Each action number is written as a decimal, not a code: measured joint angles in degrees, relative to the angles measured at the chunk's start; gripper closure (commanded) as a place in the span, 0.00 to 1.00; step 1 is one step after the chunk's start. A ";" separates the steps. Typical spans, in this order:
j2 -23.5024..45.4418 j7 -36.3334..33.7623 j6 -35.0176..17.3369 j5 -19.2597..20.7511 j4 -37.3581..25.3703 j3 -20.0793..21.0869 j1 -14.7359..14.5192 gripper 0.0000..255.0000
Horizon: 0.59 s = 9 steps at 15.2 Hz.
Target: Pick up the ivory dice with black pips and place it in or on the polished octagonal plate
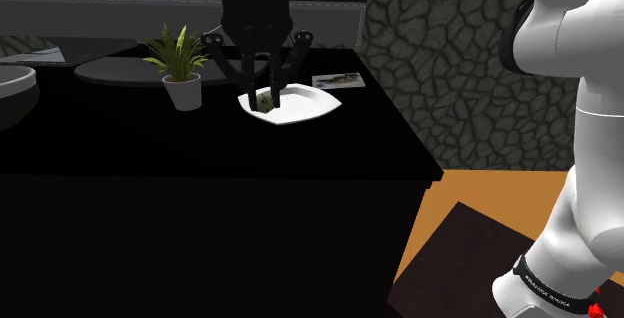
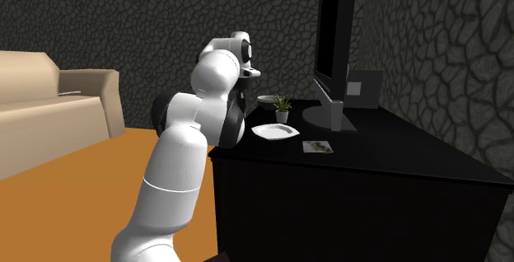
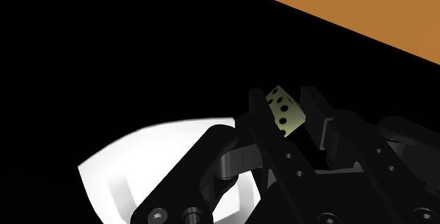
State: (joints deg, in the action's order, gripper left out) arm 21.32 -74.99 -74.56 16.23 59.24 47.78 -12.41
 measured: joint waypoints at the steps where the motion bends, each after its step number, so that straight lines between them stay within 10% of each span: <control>1: 0.98 -0.12 1.45 0.81 -2.34 -0.16 -1.13 1.00; 9: 1.63 7.73 4.24 1.10 -6.15 -1.84 4.11 1.00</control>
State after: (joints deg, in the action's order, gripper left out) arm 22.95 -67.26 -70.32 17.33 53.09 45.94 -8.30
